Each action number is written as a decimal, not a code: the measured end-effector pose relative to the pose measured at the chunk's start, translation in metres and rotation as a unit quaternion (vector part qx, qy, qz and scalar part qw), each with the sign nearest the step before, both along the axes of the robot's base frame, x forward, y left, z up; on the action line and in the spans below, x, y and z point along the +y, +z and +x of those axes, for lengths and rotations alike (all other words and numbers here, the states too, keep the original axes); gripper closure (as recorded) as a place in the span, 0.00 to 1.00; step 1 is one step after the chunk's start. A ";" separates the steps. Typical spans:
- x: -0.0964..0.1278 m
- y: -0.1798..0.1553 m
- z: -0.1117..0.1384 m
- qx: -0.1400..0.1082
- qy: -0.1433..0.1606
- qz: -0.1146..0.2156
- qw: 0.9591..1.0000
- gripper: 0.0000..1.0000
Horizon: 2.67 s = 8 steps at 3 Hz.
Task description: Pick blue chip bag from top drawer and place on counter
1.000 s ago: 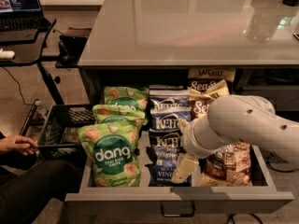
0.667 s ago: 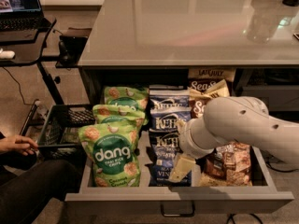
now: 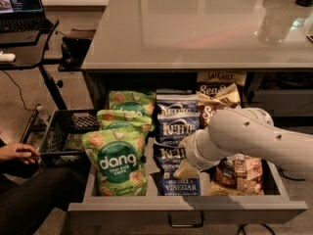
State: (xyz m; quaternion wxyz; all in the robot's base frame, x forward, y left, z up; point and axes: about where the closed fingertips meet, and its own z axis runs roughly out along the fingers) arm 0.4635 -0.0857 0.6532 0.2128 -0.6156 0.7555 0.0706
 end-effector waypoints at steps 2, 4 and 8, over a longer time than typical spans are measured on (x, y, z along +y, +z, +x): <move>0.000 0.000 0.000 0.000 0.000 0.000 1.000 0.91; -0.003 0.011 -0.003 0.011 0.013 0.022 1.000 1.00; -0.013 0.187 0.020 -0.016 0.137 0.093 0.986 1.00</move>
Offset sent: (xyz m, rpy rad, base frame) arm 0.0000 0.0000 0.0000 0.0000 0.0000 0.0000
